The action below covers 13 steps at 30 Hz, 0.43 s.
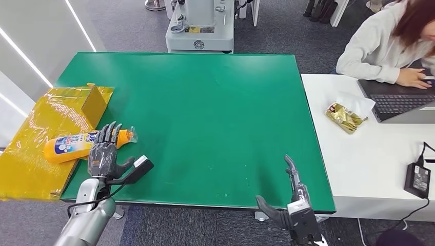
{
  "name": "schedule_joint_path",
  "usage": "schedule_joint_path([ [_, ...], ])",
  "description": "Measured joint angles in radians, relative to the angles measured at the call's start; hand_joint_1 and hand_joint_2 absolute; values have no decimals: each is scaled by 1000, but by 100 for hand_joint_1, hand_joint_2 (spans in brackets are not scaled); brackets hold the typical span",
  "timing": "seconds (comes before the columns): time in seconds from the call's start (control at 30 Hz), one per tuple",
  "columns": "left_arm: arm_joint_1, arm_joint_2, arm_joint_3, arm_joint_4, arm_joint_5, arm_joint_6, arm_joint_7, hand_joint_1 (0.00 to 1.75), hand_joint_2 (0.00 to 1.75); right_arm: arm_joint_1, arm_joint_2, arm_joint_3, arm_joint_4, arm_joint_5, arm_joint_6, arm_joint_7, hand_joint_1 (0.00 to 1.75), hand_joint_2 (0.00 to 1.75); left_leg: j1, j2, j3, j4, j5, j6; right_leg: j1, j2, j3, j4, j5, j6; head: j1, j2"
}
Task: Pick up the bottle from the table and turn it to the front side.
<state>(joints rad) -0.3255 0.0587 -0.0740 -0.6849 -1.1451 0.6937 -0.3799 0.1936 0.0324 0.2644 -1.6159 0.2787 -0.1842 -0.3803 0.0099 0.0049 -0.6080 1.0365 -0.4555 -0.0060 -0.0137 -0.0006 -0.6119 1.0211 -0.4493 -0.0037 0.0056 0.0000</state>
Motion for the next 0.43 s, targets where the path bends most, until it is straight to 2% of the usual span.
schedule_joint_path([
  [0.1, 71, -66, 45, -157, -42, 2, -57, 0, 175, -10, 8, -2, 5, -15, -4, -24, 0, 175, 0, -1, -1, 0, 0, 0, 0, -1, 0, 0, 0, 1, 0, 0],
  [0.23, 136, -128, 47, -315, 96, -25, -89, 0, 175, -15, 19, -7, 4, -32, -18, -46, 0, 175, 0, -1, 0, 0, -1, 0, 0, -1, 0, 0, 0, 1, 0, 0],
  [0.3, 167, -142, 21, -396, 285, -124, -97, 0, 175, -15, 23, -10, 0, -48, -25, -57, 0, 175, 0, -1, 0, 0, -1, 0, 0, -1, 0, 0, -1, 1, 0, 0],
  [0.4, 214, -158, -41, -505, 647, -341, -105, 0, 175, -15, 27, -14, -3, -79, -26, -79, 0, 175, 1, -2, -1, 0, -1, 0, 0, -2, 0, 0, -1, 1, 0, 0],
  [0.43, 222, -161, -53, -521, 705, -379, -105, 0, 175, -15, 27, -14, -3, -85, -26, -83, 0, 175, 1, -2, -1, 0, -1, 0, 0, -2, 0, 0, -1, 1, 0, 0],
])
